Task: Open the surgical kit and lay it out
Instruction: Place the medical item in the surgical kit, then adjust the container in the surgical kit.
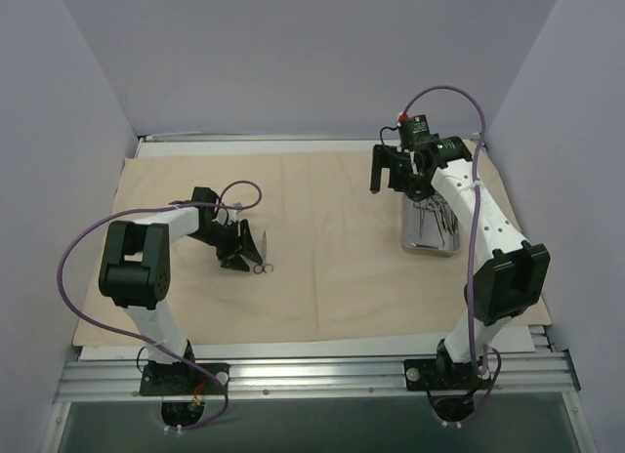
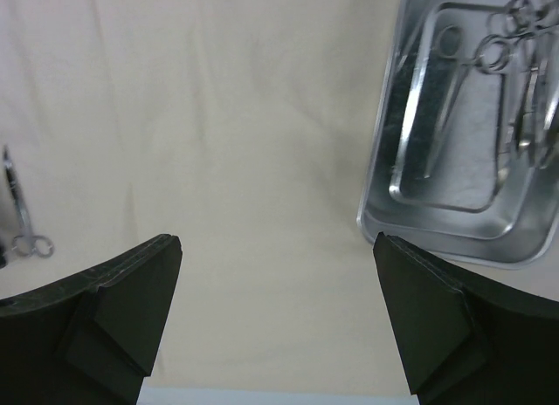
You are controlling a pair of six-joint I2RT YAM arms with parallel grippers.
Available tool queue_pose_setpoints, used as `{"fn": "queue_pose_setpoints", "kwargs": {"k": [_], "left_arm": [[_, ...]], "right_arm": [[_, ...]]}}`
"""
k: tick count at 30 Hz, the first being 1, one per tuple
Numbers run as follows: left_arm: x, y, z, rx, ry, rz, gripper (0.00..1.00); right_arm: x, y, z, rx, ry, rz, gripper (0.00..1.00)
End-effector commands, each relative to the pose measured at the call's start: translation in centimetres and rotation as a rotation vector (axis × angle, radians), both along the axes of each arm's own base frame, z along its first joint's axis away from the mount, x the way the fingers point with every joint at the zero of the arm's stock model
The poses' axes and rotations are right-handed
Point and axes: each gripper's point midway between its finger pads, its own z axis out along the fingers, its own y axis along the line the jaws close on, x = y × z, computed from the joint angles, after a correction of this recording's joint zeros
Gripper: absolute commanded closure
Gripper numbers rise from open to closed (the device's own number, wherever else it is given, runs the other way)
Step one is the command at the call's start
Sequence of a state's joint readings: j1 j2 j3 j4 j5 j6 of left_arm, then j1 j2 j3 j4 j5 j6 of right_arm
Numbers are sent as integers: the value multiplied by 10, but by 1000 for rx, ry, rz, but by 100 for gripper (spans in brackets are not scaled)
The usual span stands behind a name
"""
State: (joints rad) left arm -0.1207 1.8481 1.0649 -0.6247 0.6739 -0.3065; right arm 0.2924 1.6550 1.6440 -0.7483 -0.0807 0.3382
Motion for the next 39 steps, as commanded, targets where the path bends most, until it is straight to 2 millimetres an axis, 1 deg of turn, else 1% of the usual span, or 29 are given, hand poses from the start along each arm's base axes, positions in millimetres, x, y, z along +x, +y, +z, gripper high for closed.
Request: {"fn": "queue_pose_setpoints", "kwargs": {"k": [1,2,3,4,5,6,7,8,9,10,11,12,13,14,16,17,20,23,25,28,32,33,35,36,38,39], "left_arm": [[9,9,32,34,-108,-25,39],[9,11,36,44,-116,-24,39],[12,11,43,50,-139,-24,39],[10,12,53,57,-161,-23,39],[11,14,58,62,-177,-20,38],[12,13,67,56,-201,-13,38],[12,13,72,56,-212,-9,38],[11,13,75,51,-219,-5,38],[12,10,81,33,-237,-5,38],[11,8,87,21,-251,4,38],[11,7,91,11,-260,7,38],[11,6,94,3,-266,9,38],[10,3,98,-14,-269,11,38],[9,3,100,-19,-269,14,38],[9,1,103,-33,-276,18,38],[9,0,104,-37,-278,19,39],[9,0,106,-42,-283,13,38],[9,-1,108,-46,-286,8,39],[9,-1,108,-47,-286,9,39],[9,-1,108,-49,-279,7,39],[8,-1,110,-50,-280,5,39],[6,0,110,-46,-276,5,39],[5,0,109,-40,-271,-1,39],[5,1,108,-39,-270,-4,39],[5,1,107,-38,-269,-3,39],[5,1,107,-38,-269,-3,39]], "right_arm": [[16,-44,2,-209,-34,-23,0],[21,-57,0,-260,-38,-52,1],[25,-74,-1,-282,-38,-90,2],[28,-86,-4,-301,-32,-113,6],[31,-99,-12,-306,-10,-137,9],[34,-123,-21,-279,12,-188,14],[35,-136,-27,-268,30,-221,16],[37,-150,-39,-263,68,-247,17],[38,-163,-46,-260,87,-270,19],[37,-184,-52,-267,107,-308,19],[37,-193,-66,-280,151,-303,19],[37,-201,-73,-287,172,-312,22],[37,-215,-74,-295,182,-335,23],[38,-222,-84,-304,203,-341,24],[38,-236,-89,-303,215,-372,27],[40,-238,-96,-298,223,-375,27],[48,-238,-102,-280,217,-358,28],[57,-230,-107,-238,198,-346,28],[59,-228,-111,-220,199,-354,30],[59,-225,-128,-202,230,-367,34],[62,-224,-137,-189,226,-370,35],[62,-225,-139,-189,226,-371,38],[64,-225,-142,-190,223,-372,40],[64,-226,-144,-193,225,-374,43],[65,-226,-151,-196,236,-370,44],[64,-227,-154,-194,245,-370,47]]}}
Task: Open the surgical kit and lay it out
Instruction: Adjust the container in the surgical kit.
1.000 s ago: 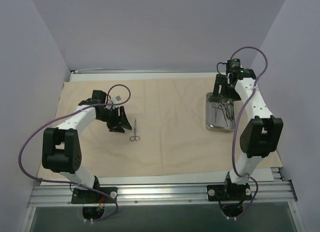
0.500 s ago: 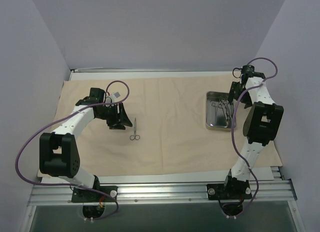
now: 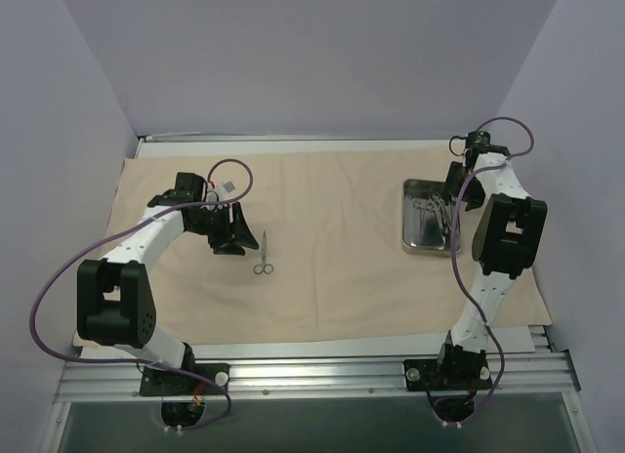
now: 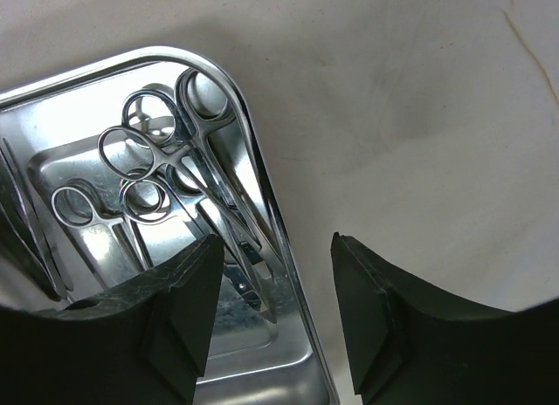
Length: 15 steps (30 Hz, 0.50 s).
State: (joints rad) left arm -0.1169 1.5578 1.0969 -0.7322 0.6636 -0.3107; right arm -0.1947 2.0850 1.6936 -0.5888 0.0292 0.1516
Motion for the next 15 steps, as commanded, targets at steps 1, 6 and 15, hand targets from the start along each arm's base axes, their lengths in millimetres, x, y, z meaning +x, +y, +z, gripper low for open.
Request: {"fn": "queue_pose_setpoints", "kwargs": {"k": [1,6,15], "left_arm": [[5,-1,19,-18,-58,-14,39],[6,-1,20,-12,-60,-18,39],[6,-1,14,-13,-42,-28,39]], "right_arm": [[-2,-1,-13,5,33,-7,48],[-8,0,-22,17,58,-40,60],[-13,4,-27,62,77,-94,94]]}}
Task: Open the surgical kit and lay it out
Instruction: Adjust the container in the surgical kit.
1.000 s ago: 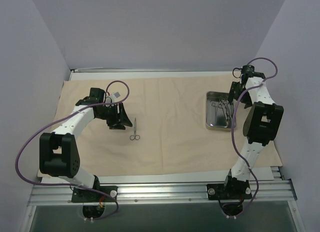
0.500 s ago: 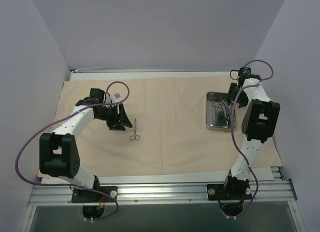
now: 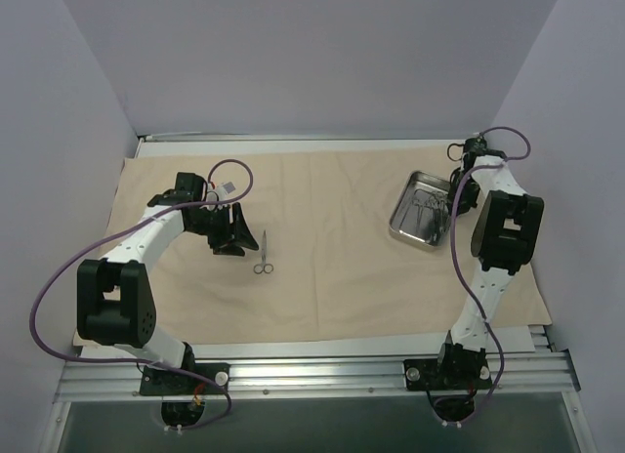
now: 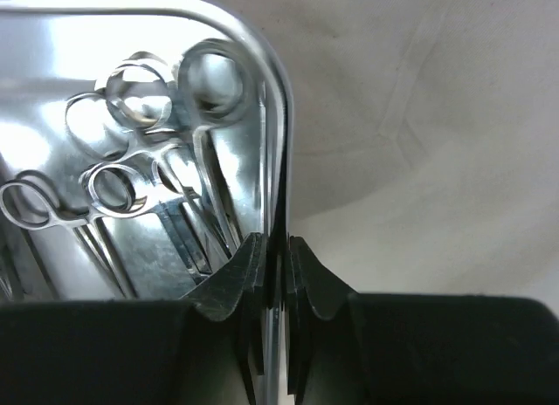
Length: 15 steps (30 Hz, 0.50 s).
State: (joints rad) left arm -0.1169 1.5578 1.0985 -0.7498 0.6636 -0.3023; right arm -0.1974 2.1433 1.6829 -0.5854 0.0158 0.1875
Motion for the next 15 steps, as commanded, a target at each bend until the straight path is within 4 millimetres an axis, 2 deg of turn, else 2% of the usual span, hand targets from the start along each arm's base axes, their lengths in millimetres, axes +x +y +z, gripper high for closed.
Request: {"fn": "queue_pose_setpoints", "kwargs": {"k": [1,3,6,9,12,13,14,15], "left_arm": [[9,-2,15,-16,-52,-23,38],[9,-2,15,-16,-53,-23,39],[9,-2,12,-21,-44,-25,39],[10,-4,13,-28,-46,-28,39],[11,-4,13,-31,-46,-29,39],[11,-4,13,-33,-44,-29,39],[10,-5,13,-40,-42,-31,39],[11,-5,12,-40,-41,-29,39]], "right_arm": [[-10,0,3,31,25,-83,96],[-11,9,6,82,12,-97,97],[-20,12,11,111,22,-188,100],[-30,23,14,176,20,-281,100],[-46,41,14,251,22,-395,100],[-47,42,24,261,-16,-423,100],[-58,48,18,278,1,-453,99],[-62,51,21,295,-12,-517,98]]}}
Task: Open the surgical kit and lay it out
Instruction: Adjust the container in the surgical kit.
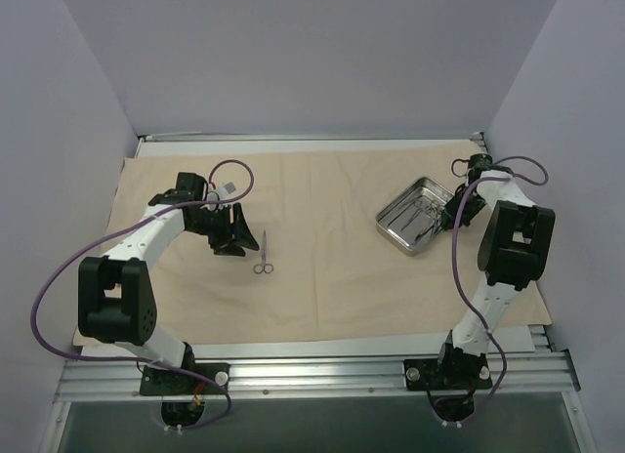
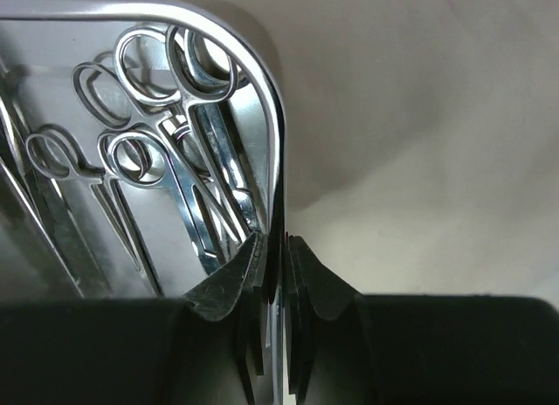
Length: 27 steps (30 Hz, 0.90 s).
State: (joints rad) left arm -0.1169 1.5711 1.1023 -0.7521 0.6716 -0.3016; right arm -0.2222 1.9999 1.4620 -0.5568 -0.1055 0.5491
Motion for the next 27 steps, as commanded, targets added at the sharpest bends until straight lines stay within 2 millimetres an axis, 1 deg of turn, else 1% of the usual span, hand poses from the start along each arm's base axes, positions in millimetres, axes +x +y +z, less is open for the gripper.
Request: {"fn": "queue_pose_setpoints", "kwargs": {"k": [1,2,3,4,5,6,7,10,11,12,13,14,15,16,17,18,19,20,21,22,23,24,25,26,27], "left_arm": [[10,-5,14,-37,-50,-27,39],[11,-5,14,-41,-53,-26,39],[10,-5,14,-41,-52,-25,39],[10,-4,13,-40,-51,-23,38],[9,-5,13,-41,-51,-24,39],[9,-5,13,-42,-49,-22,39],[9,-5,13,-42,-50,-22,39],[7,-5,12,-47,-44,-21,39],[7,-5,13,-47,-48,-22,39],[6,-5,14,-48,-49,-22,39],[6,-5,14,-47,-51,-23,39],[6,-5,14,-47,-52,-24,39],[6,-5,15,-47,-54,-24,38],[7,-5,15,-48,-54,-21,39],[7,-5,15,-48,-59,-21,38],[7,-6,16,-51,-60,-20,39],[8,-6,15,-52,-64,-19,39],[8,-6,14,-55,-60,-16,39],[8,-7,14,-61,-61,-14,39],[8,-8,13,-65,-57,-14,39],[9,-8,12,-72,-62,-13,39],[7,-9,9,-74,-52,-15,39],[7,-9,9,-74,-52,-13,38],[8,-8,8,-74,-52,-13,39],[7,-9,7,-75,-50,-15,38]], "right_arm": [[-24,20,33,87,-36,-202,98],[-37,28,26,102,-10,-220,97],[-41,33,27,109,-12,-239,95],[-42,37,35,120,-42,-291,93],[-45,44,35,128,-48,-305,92],[-54,49,35,137,-55,-328,91],[-51,51,36,152,-77,-379,90],[-59,62,35,167,-78,-415,58],[-60,63,37,162,-77,-407,40],[-60,64,40,144,-85,-387,35],[-57,62,51,125,-104,-363,32],[-58,59,57,84,-110,-293,28],[-55,57,64,50,-122,-242,27],[-47,50,84,-28,-153,-196,27],[-40,44,96,-91,-185,-145,28],[-33,40,108,-173,-214,2,28],[-9,45,134,-240,-304,95,28],[2,49,143,-287,-330,184,28],[10,49,149,-365,-328,332,29],[23,52,145,-402,-323,410,30],[37,63,155,-401,-360,507,30],[45,69,153,-398,-366,594,30],[54,68,142,-433,-335,714,30],[60,69,141,-462,-335,774,32],[65,74,135,-468,-332,859,34]]}}
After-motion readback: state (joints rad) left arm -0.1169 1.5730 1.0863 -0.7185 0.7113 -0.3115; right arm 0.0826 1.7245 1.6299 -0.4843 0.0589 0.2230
